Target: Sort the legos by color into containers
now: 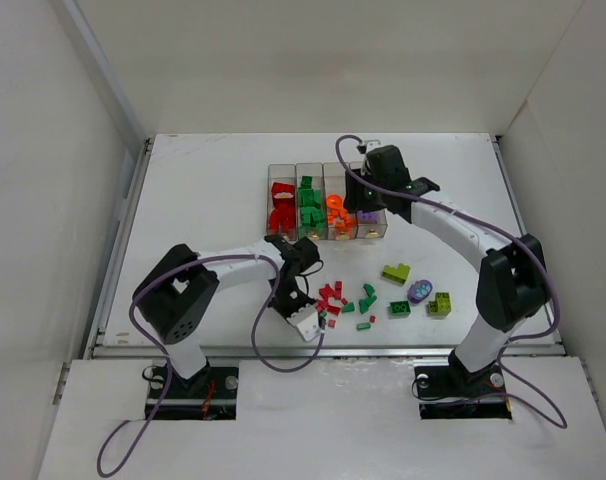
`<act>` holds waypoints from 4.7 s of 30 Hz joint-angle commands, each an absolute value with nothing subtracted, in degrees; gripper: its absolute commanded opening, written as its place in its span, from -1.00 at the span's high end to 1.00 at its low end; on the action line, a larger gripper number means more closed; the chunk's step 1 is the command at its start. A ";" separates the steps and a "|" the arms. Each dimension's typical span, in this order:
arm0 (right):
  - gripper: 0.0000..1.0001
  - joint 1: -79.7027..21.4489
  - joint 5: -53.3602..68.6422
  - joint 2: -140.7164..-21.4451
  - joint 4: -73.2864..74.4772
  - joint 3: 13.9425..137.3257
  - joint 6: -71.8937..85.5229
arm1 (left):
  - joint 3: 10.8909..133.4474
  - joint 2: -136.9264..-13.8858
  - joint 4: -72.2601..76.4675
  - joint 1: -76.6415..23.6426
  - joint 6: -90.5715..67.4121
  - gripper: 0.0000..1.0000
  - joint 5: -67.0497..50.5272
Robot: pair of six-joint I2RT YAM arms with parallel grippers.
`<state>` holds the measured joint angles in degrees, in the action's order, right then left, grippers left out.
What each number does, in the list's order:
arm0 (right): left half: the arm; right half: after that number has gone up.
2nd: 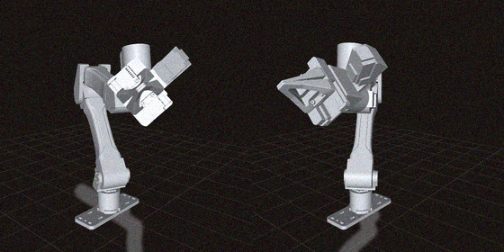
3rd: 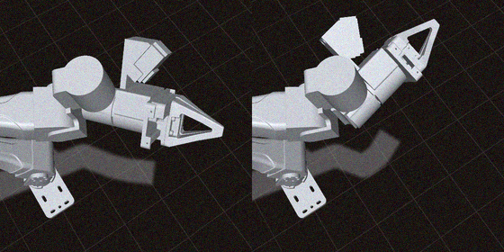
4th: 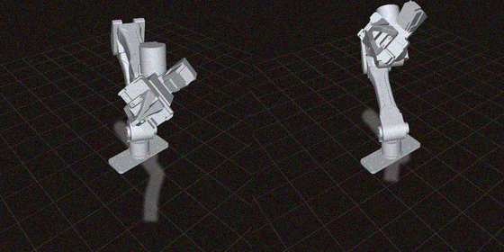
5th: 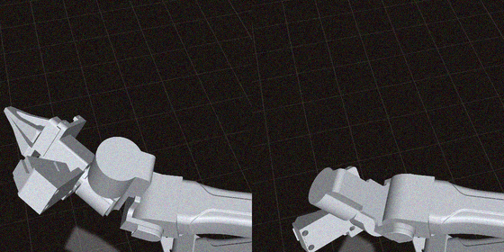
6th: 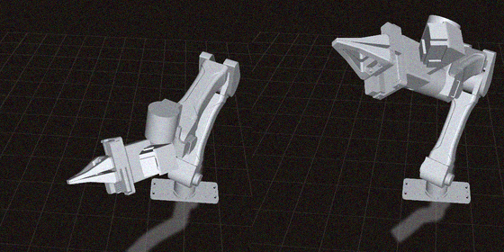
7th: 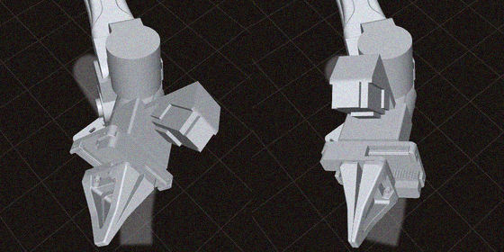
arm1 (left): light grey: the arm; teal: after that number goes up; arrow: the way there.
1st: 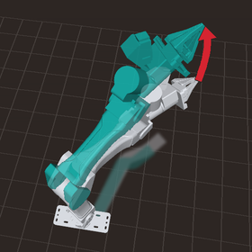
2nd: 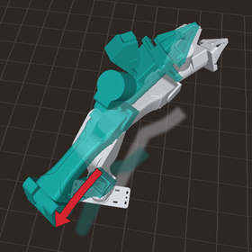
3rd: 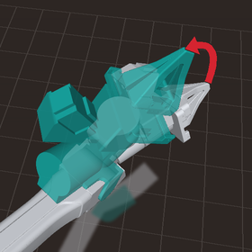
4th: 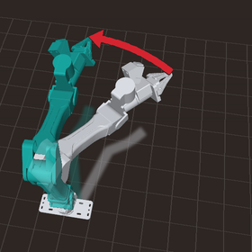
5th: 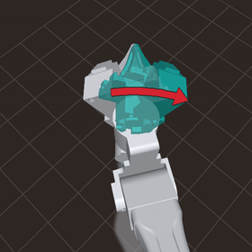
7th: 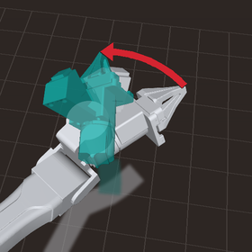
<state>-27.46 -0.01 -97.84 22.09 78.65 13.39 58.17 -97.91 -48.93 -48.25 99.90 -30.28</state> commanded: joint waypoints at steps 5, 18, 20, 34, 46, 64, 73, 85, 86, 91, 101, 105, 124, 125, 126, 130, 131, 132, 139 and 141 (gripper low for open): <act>-0.19 -27.69 -1.14 -92.55 20.21 77.70 12.83 | 55.46 -96.24 -48.08 -48.69 96.60 1.00 -31.99; -0.19 -23.03 -2.90 -81.74 15.91 70.14 16.08 | 85.42 -100.26 -26.32 -36.30 50.59 1.00 -41.68; -0.17 -23.03 -4.12 -81.74 15.91 69.52 16.08 | 89.80 -103.26 -19.00 -35.60 41.77 1.00 -39.12; -0.17 -20.74 -5.36 -84.46 16.52 73.12 15.03 | 96.94 -116.81 -3.08 -33.49 35.24 0.38 -30.23; -0.19 -20.74 -7.47 -82.00 21.09 73.13 13.37 | 93.08 -109.78 -2.54 -31.82 29.89 -1.00 -26.20; 0.00 -52.01 2.70 -86.21 20.05 61.16 9.31 | 39.31 -50.40 6.57 -22.67 -0.06 -1.00 -15.64; 0.07 -55.80 4.14 -93.95 14.59 62.83 13.27 | 27.26 -44.65 10.11 -23.91 -10.20 -1.00 -7.66; -0.03 -58.36 -1.57 -102.21 18.98 66.09 12.74 | 21.97 -39.47 12.30 -23.91 -11.43 -1.00 -5.71; -0.03 -58.88 -2.10 -102.74 19.68 66.09 12.74 | 21.97 -39.46 12.30 -23.91 -11.43 -1.00 -5.71; -0.01 -61.16 -5.09 -104.76 22.06 67.41 13.97 | 21.45 -38.94 12.83 -23.91 -10.90 -1.00 -5.71; 0.16 -63.11 -8.17 -106.17 25.66 68.03 16.79 | 20.92 -37.88 13.36 -23.91 -10.37 -1.00 -6.77; 0.41 -63.11 -8.17 -106.17 25.66 68.03 16.79 | 20.92 -37.88 13.36 -23.91 -10.37 -1.00 -7.29; 1.00 -63.11 -12.74 -102.57 26.72 76.38 16.79 | 20.39 -36.83 13.89 -23.91 -10.37 -1.00 -7.82; 1.00 -63.11 -13.27 -102.57 26.72 76.38 16.79 | 20.39 -36.83 13.89 -23.91 -10.37 -1.00 -7.82; 1.00 -63.11 -13.27 -102.57 26.72 76.90 16.79 | 20.39 -36.83 13.89 -23.91 -10.37 -1.00 -7.82; 1.00 -63.11 -14.41 -101.34 26.72 75.85 16.79 | 20.92 -36.83 13.36 -23.91 -9.84 -1.00 -7.82; 1.00 -63.11 -14.41 -101.34 26.20 75.85 16.79 | 20.92 -36.83 13.36 -23.91 -9.84 -1.00 -7.82; 1.00 -63.11 -14.41 -101.34 26.19 75.33 16.79 | 20.92 -36.83 13.36 -23.91 -9.84 -1.00 -7.82; 1.00 -63.11 -16.69 -100.11 26.72 75.84 16.26 | 20.92 -36.30 13.36 -23.91 -9.84 -1.00 -7.29; 1.00 -61.97 -17.92 -99.58 27.25 76.55 16.78 | 20.92 -36.30 13.36 -23.91 -9.84 -1.00 -7.29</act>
